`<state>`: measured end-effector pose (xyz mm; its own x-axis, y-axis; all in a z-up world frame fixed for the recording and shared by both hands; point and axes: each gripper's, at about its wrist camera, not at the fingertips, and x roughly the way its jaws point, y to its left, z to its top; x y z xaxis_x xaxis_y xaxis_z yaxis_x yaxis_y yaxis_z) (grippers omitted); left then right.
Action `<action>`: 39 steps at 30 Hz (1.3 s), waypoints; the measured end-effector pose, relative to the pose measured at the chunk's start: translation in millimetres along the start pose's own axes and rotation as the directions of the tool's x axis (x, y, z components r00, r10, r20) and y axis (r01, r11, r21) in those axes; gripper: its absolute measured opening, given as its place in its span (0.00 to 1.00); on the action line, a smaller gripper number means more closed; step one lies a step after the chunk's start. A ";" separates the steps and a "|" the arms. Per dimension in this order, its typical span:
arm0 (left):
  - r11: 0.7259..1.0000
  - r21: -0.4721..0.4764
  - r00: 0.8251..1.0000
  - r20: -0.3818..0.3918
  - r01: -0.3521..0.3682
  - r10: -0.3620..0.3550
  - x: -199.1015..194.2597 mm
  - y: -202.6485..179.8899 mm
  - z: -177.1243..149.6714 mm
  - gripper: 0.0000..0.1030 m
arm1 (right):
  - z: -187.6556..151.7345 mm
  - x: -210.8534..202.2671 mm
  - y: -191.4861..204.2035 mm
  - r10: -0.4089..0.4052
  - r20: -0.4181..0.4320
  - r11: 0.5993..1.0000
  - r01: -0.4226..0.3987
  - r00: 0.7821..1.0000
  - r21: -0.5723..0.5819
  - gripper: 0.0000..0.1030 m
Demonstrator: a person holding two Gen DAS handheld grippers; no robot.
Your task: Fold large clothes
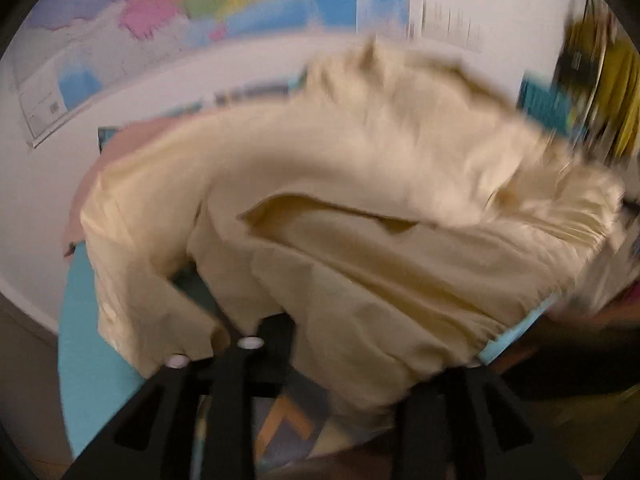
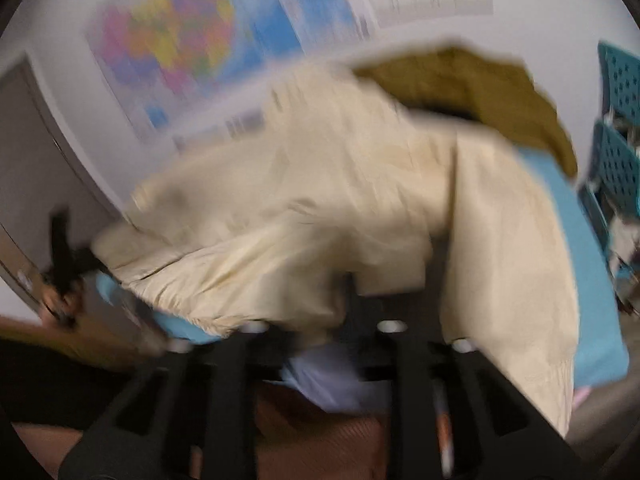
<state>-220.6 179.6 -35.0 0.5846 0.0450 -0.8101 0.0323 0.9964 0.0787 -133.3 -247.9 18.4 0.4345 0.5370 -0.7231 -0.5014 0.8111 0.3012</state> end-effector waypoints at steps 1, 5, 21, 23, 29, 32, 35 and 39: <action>0.999 0.044 0.999 -0.028 -0.017 0.018 10.0 -4.6 -7.2 0.41 | -5.2 7.7 -0.5 -0.038 -0.047 0.999 0.037 0.998 -0.017 0.53; 0.996 0.080 0.998 0.046 0.041 -0.045 -2.9 0.4 -24.5 0.44 | -16.5 4.2 9.0 -0.079 -0.149 0.990 0.060 0.986 -0.128 0.56; 0.951 0.308 0.996 0.090 -0.020 -0.009 -7.5 -29.0 -18.6 0.71 | 93.8 29.8 44.1 -0.030 0.073 0.961 0.049 0.997 -0.271 0.64; 0.940 0.340 0.998 0.062 -0.037 0.017 -7.6 -31.3 -24.6 0.71 | 116.4 69.3 59.9 -0.075 0.080 0.941 0.097 0.994 -0.325 0.64; 0.940 0.338 0.999 0.023 -0.036 0.030 -16.7 -35.3 -51.1 0.71 | 165.2 180.7 76.7 -0.206 -0.014 0.901 0.184 0.978 -0.392 0.21; 0.956 0.291 0.999 0.019 0.043 -0.051 -30.2 -30.6 -67.6 0.71 | 186.3 201.7 67.1 -0.208 -0.026 0.914 0.185 0.978 -0.360 0.03; 0.959 0.263 0.987 0.091 0.104 -0.132 -57.1 -22.7 -75.6 0.71 | 208.0 192.6 60.9 -0.164 0.024 0.942 0.163 0.986 -0.294 0.02; 0.982 0.176 0.961 0.252 0.072 -0.116 -87.3 7.5 -53.0 0.75 | 218.4 185.8 65.1 -0.143 0.052 0.943 0.152 0.988 -0.297 0.03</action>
<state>-314.4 187.0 5.6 0.7619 -0.0906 -0.6413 0.2169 0.9687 0.1210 78.2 -44.7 39.4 0.5402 0.4271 -0.7251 -0.6287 0.7776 -0.0103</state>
